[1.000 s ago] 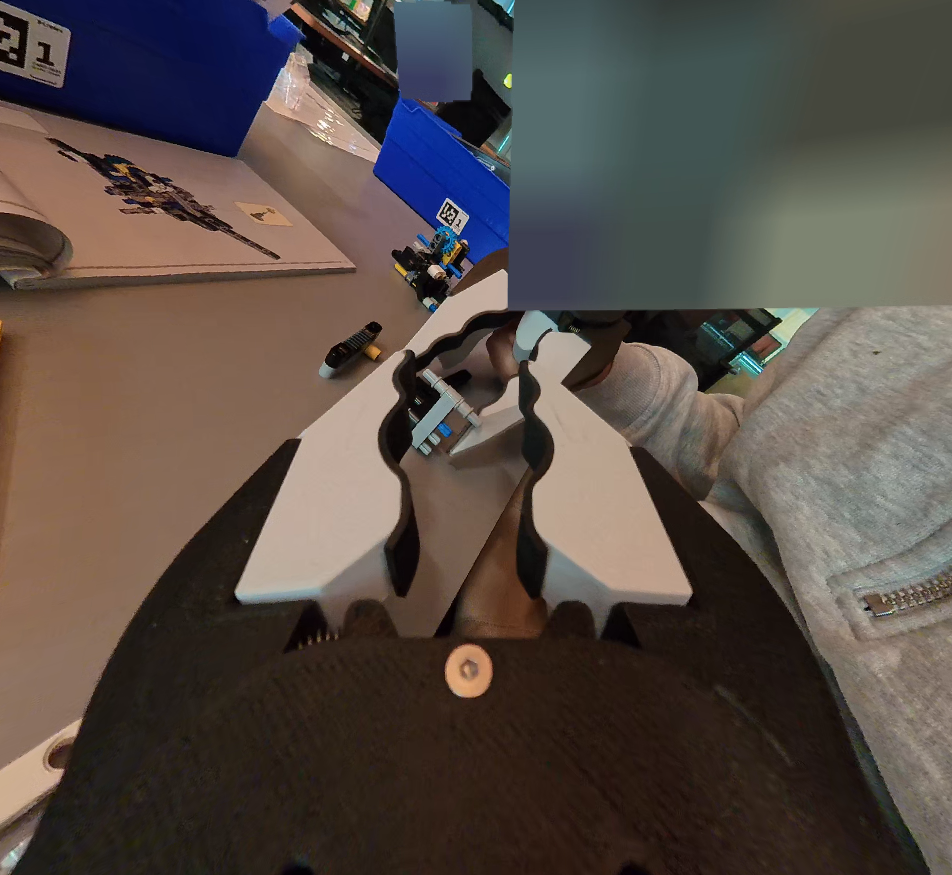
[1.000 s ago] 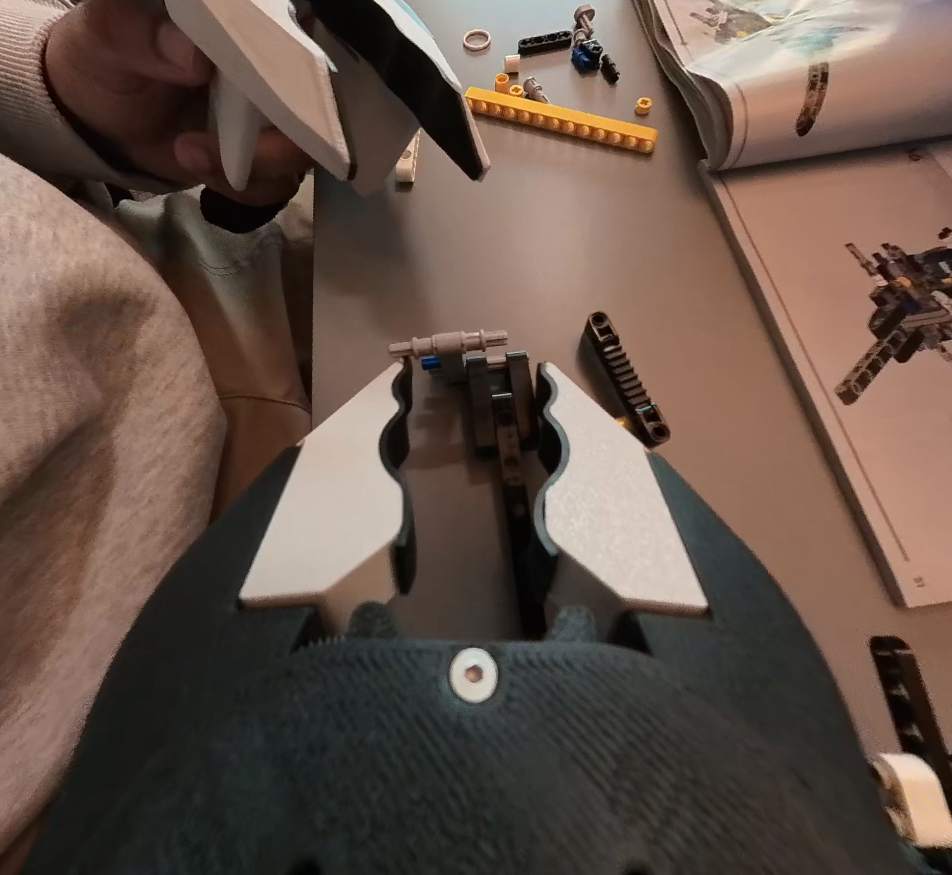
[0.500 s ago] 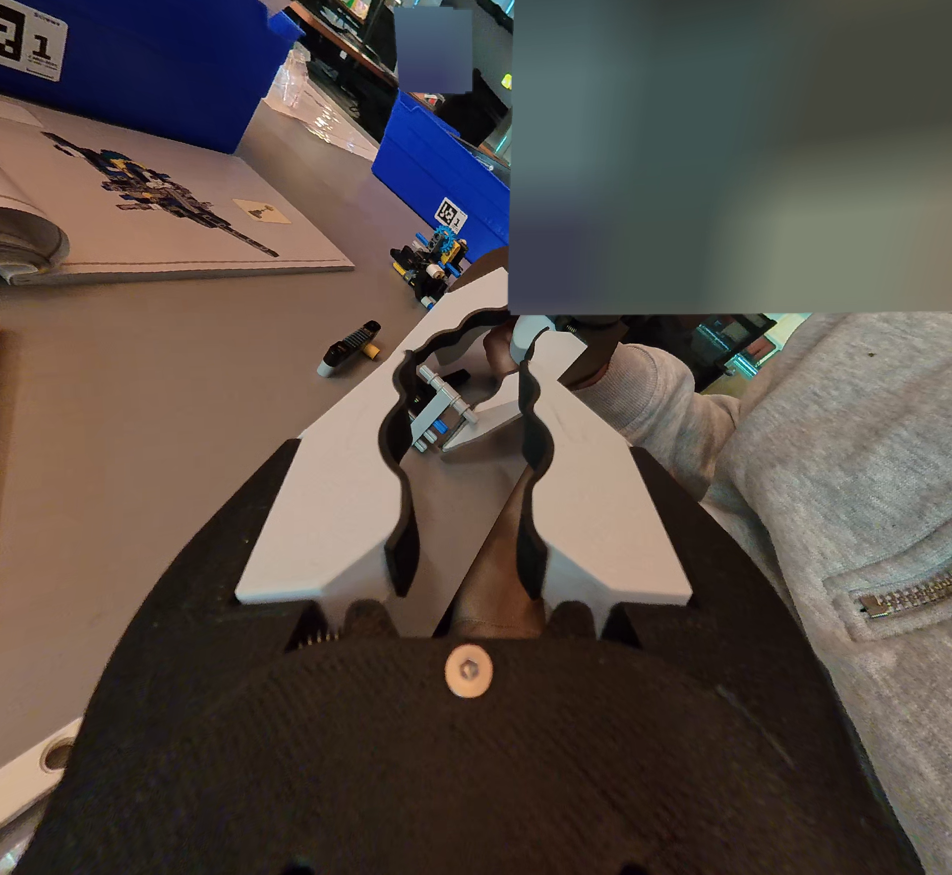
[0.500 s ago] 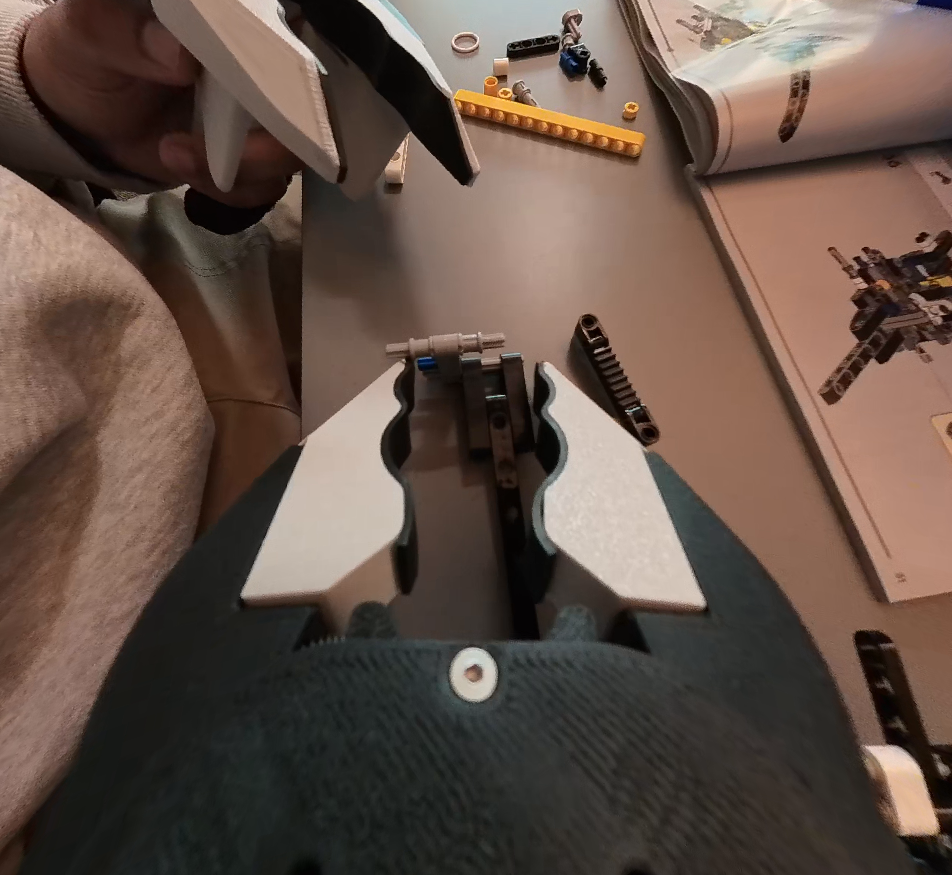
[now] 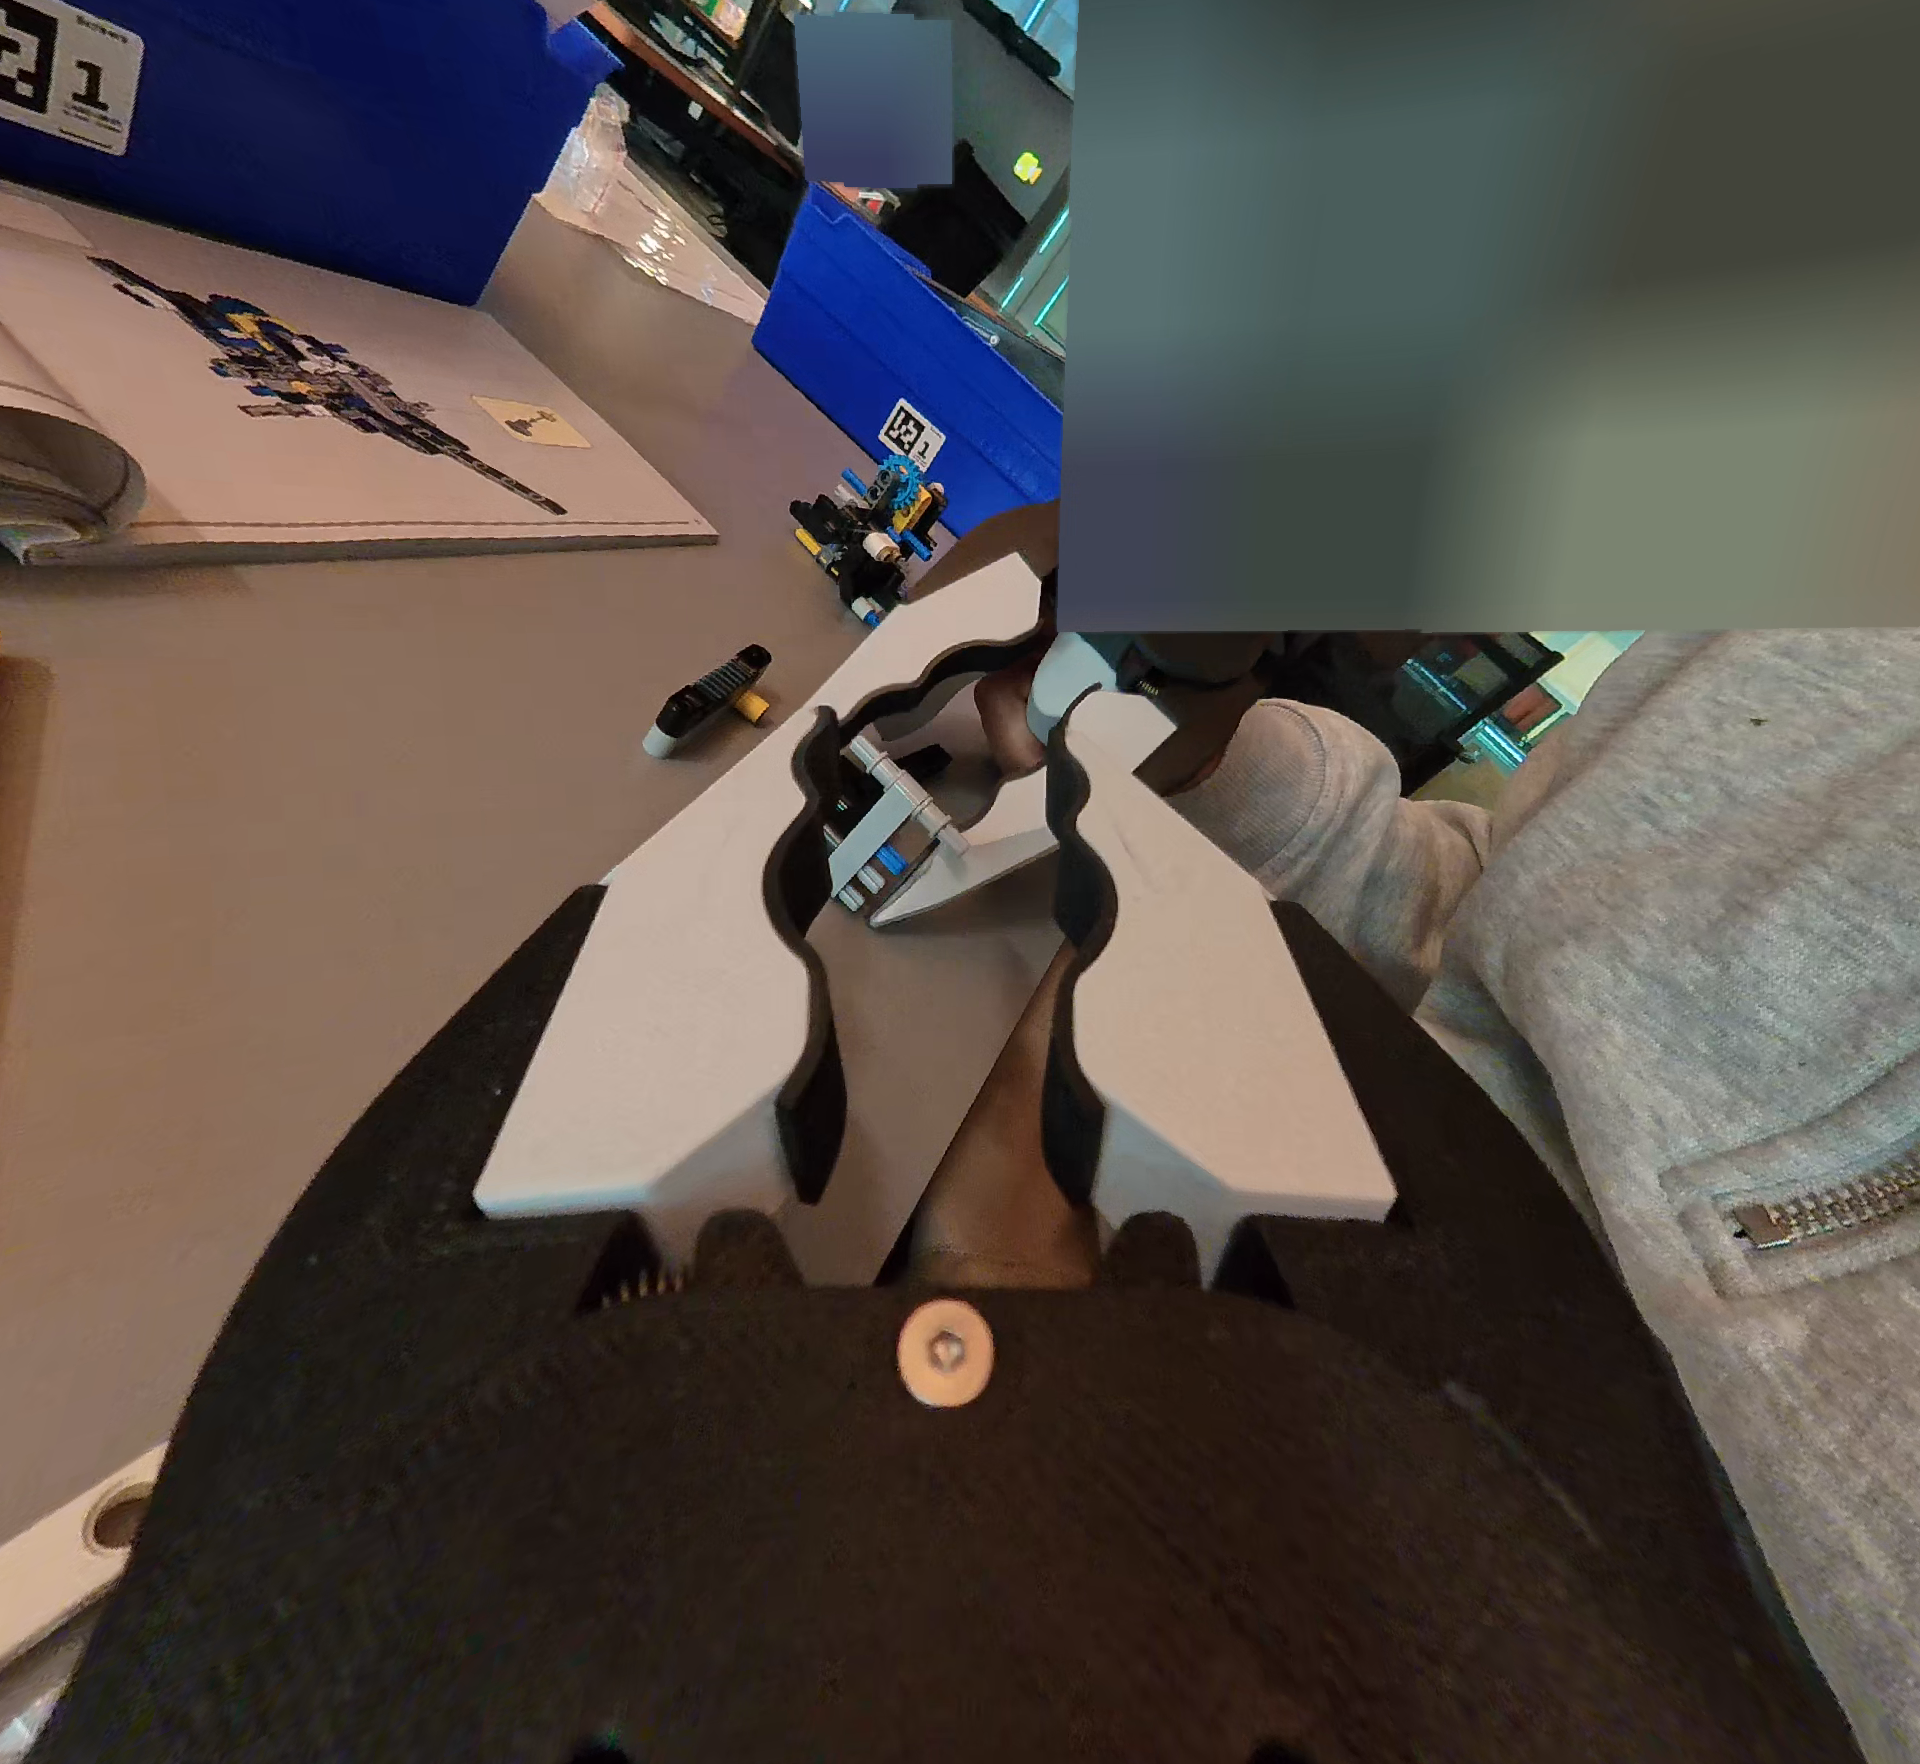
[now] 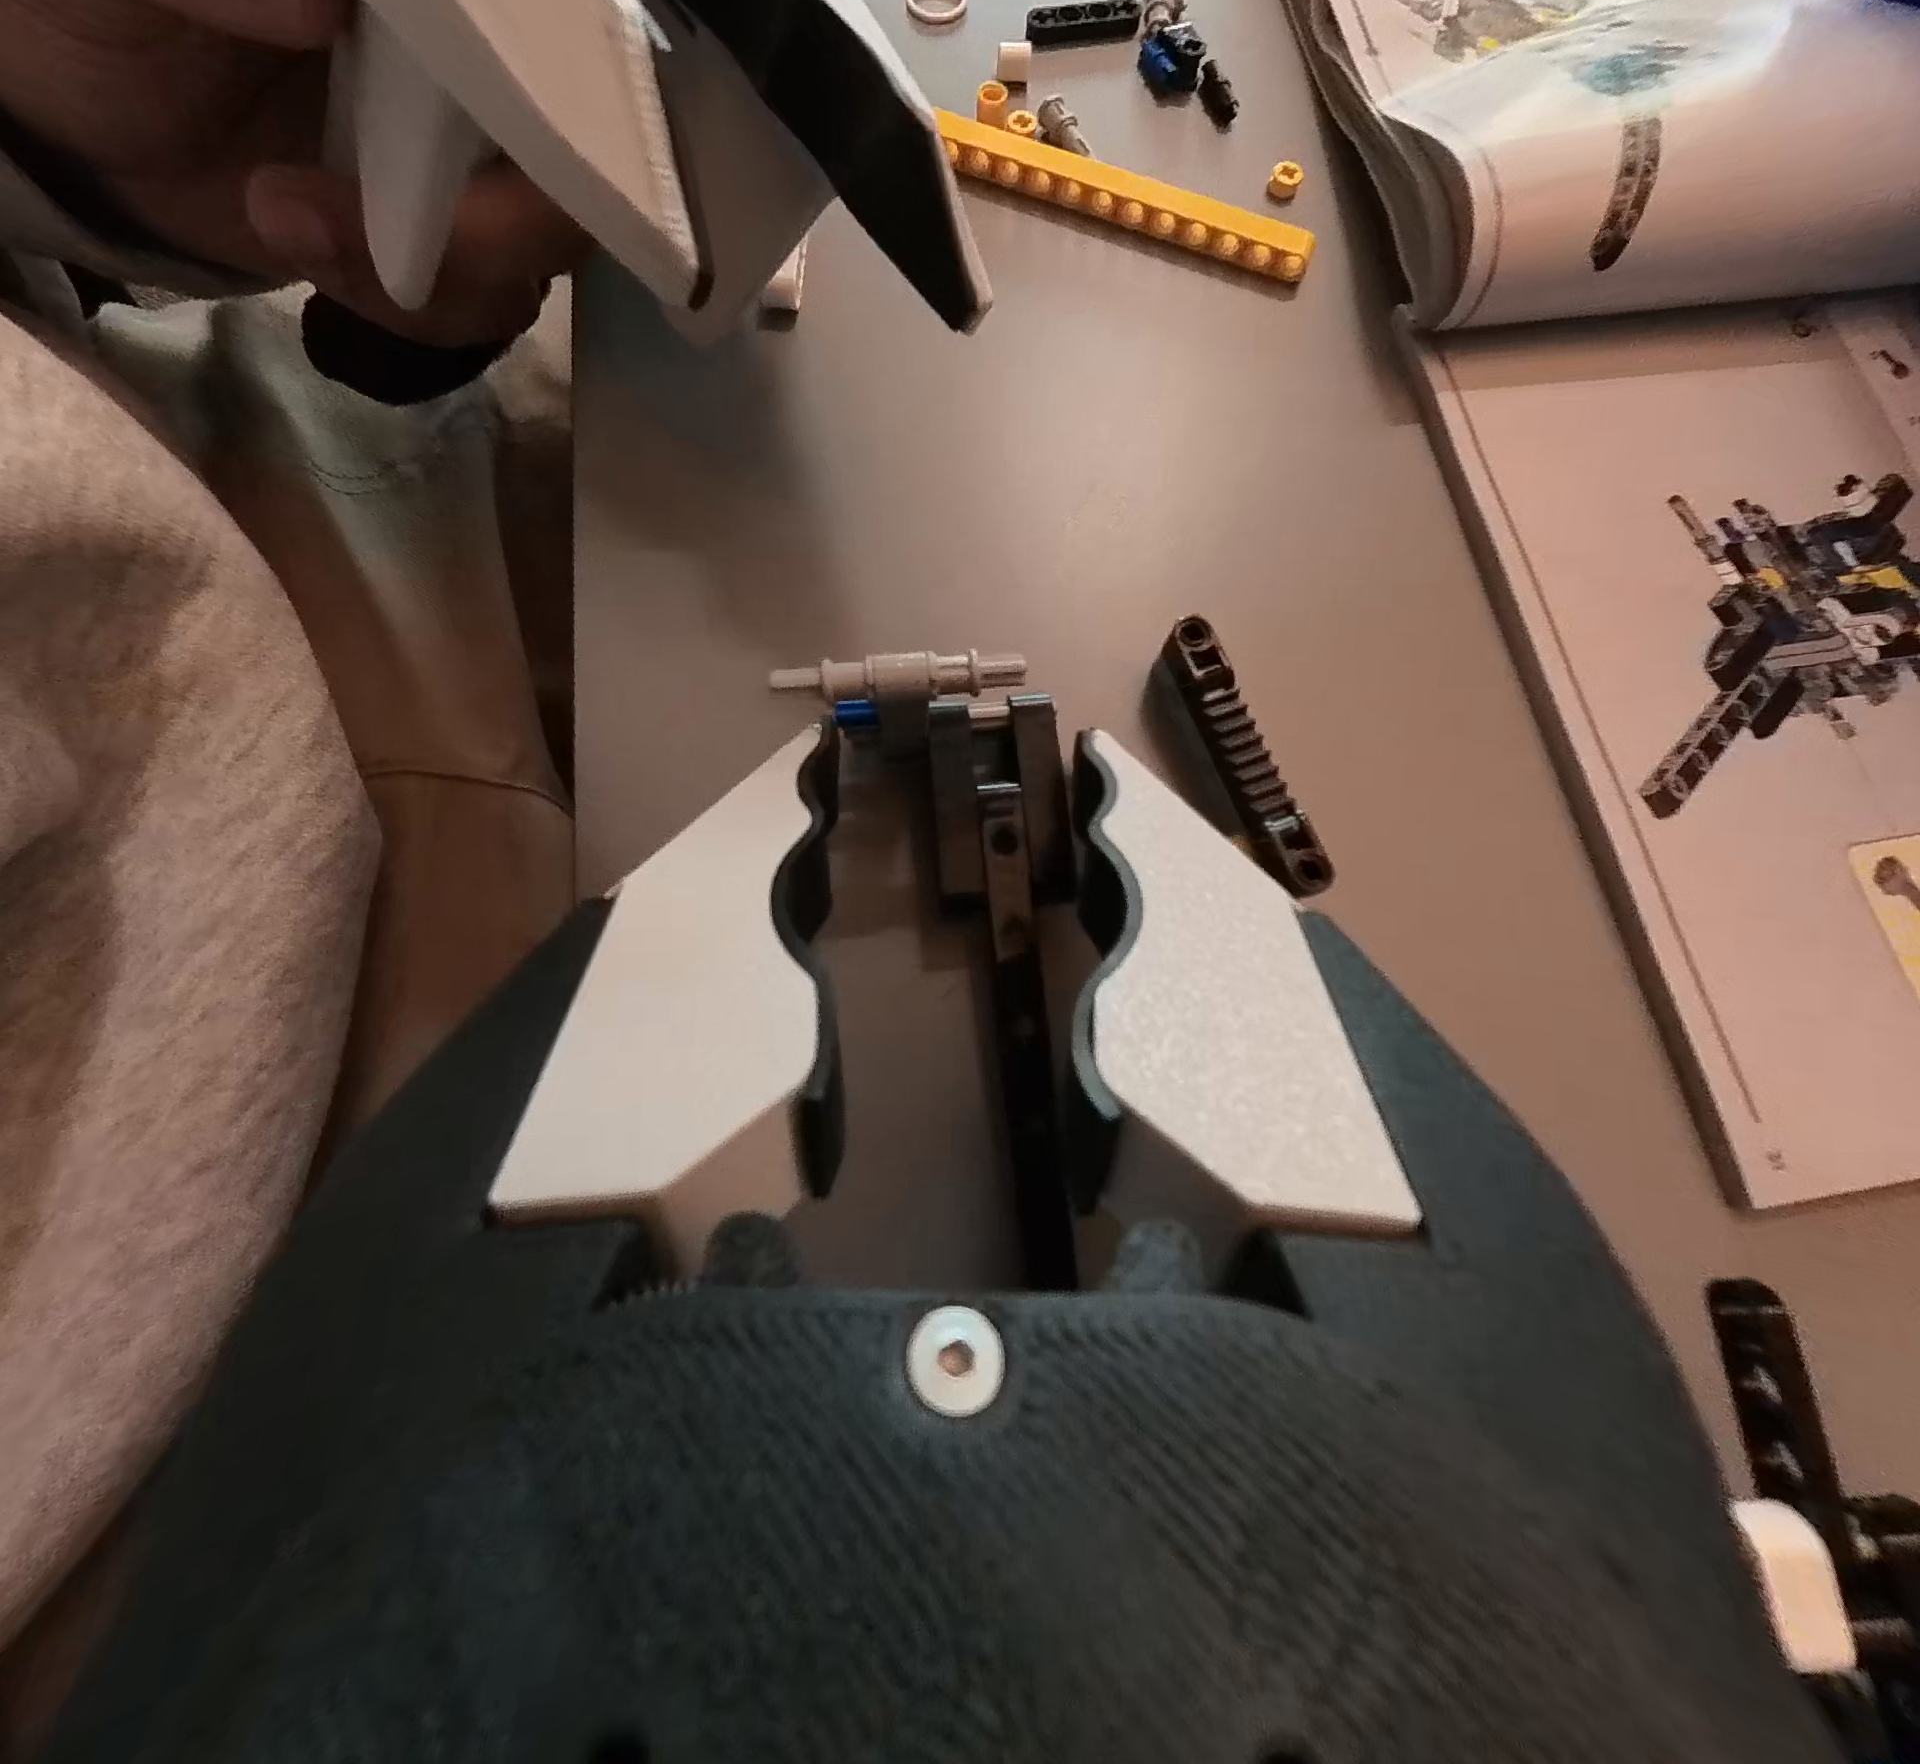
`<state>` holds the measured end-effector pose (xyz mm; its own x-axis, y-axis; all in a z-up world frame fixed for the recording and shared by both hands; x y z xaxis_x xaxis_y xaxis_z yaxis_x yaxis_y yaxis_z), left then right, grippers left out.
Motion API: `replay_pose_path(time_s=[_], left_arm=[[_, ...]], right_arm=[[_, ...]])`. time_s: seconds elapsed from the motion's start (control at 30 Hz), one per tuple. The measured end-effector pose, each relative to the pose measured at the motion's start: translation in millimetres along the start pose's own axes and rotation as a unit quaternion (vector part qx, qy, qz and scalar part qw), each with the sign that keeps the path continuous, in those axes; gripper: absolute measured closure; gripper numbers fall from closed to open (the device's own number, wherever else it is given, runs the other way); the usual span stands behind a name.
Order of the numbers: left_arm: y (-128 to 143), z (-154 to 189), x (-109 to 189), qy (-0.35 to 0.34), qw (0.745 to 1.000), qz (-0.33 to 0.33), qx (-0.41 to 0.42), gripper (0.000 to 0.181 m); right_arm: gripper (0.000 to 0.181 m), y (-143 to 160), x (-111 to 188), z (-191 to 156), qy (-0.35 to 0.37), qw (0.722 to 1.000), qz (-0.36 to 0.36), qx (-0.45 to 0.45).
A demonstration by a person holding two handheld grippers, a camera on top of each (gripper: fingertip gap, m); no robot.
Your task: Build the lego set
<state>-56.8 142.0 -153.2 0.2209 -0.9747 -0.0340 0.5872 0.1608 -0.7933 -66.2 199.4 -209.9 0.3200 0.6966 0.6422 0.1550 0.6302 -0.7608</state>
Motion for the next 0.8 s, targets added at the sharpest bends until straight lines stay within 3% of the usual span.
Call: replay_pose_path(time_s=[0.8], left_arm=[[0.2, -1.3, -0.1, 0.001, 1.0, 0.001, 0.006, 0.145]], right_arm=[[0.141, -2.9, 2.4, -2.3, -0.007, 1.0, 0.012, -0.001]])
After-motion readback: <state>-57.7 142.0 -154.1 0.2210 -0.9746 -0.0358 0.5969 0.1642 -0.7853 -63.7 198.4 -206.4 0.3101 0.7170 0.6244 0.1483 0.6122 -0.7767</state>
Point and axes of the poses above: each gripper's, where its closed fingertips meet, x back along the fingers, y out of its underside, z = x × y across the jaws, the point moved 2 cm from there along x, back along the fingers, and after that the axes turned 5 degrees about y, right-handed, at the moved point
